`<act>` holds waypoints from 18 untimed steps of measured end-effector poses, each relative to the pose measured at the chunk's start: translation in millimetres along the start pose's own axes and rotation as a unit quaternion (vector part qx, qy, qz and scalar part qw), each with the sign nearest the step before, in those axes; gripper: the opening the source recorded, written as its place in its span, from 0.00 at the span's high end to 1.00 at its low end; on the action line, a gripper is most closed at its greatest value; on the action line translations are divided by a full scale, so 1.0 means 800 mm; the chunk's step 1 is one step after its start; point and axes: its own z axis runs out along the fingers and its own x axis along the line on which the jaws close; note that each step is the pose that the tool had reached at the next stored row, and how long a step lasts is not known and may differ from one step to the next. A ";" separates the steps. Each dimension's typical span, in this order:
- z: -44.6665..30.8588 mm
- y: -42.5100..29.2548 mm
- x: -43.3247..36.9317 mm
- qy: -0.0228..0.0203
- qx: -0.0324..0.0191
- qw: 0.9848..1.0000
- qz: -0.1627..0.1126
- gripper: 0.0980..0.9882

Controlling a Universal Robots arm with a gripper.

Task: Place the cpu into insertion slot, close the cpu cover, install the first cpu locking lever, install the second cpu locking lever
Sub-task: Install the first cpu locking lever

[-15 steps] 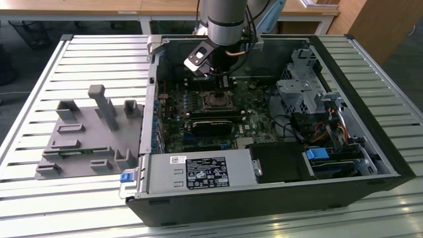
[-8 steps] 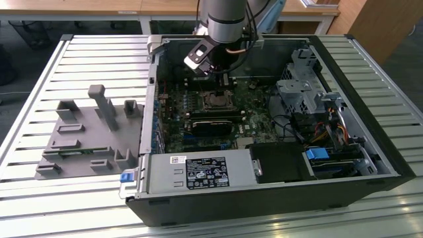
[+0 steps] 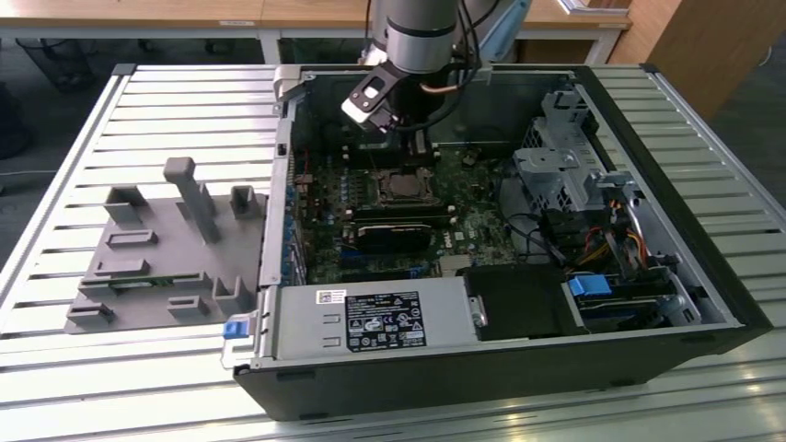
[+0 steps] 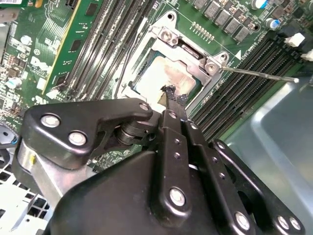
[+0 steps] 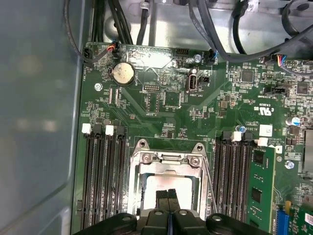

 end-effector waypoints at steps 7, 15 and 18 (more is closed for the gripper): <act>-0.0169 0.0003 0.000 0.000 0.000 1.000 0.000 0.99; -0.0485 0.0008 -0.001 0.000 0.000 1.000 0.000 0.99; -0.0607 0.0010 -0.002 0.000 0.000 1.000 0.000 0.99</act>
